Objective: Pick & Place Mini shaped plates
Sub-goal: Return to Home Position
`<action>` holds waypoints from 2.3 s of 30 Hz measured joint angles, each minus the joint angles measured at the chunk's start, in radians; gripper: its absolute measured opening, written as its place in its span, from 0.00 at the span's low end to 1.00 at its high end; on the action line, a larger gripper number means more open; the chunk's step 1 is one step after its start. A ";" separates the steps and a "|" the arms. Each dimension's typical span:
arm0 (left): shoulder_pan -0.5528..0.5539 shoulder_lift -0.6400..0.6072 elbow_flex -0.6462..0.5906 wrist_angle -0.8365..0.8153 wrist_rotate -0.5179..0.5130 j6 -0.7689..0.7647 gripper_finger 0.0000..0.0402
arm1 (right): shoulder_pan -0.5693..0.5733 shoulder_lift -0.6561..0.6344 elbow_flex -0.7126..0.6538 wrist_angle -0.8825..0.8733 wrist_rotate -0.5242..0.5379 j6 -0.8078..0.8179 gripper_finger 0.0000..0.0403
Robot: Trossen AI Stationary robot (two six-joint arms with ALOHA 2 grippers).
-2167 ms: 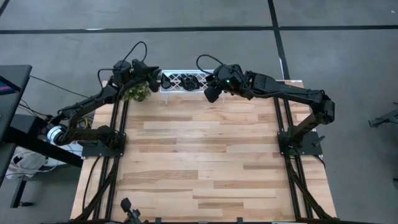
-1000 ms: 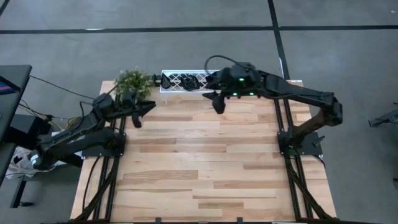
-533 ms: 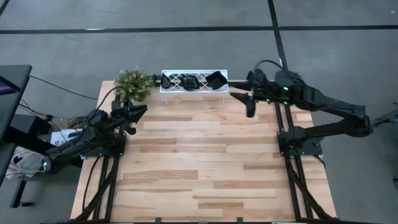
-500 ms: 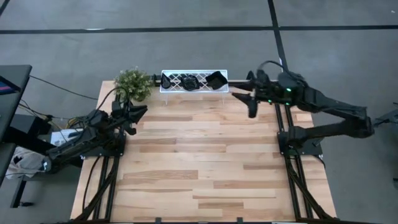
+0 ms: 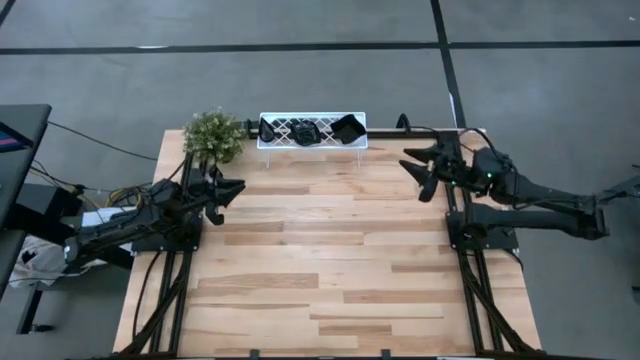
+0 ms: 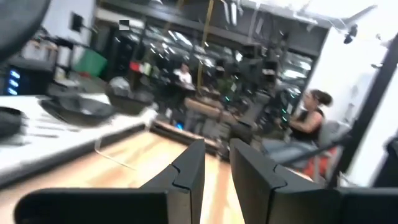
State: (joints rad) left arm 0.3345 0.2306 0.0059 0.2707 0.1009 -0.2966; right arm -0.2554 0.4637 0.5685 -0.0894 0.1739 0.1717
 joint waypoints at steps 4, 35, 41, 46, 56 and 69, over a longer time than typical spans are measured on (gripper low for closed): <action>-0.081 0.060 0.000 0.000 0.000 0.000 0.19 | 0.009 -0.094 -0.145 0.112 -0.050 0.030 0.45; -0.172 0.105 0.000 0.085 -0.003 -0.130 0.19 | 0.118 -0.431 -0.561 0.125 -0.045 0.185 0.45; -0.172 0.105 0.000 0.090 -0.003 -0.128 0.19 | 0.118 -0.431 -0.562 0.125 -0.045 0.219 0.44; -0.172 0.105 0.000 0.090 -0.003 -0.128 0.19 | 0.118 -0.431 -0.562 0.125 -0.045 0.220 0.45; -0.172 0.105 0.000 0.090 -0.003 -0.128 0.19 | 0.118 -0.431 -0.563 0.125 -0.045 0.222 0.44; -0.172 0.105 0.000 0.090 -0.003 -0.128 0.19 | 0.118 -0.431 -0.563 0.125 -0.045 0.222 0.44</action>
State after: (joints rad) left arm 0.1623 0.3355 0.0059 0.3611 0.0978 -0.4244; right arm -0.1375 0.0322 0.0051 0.0360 0.1291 0.3939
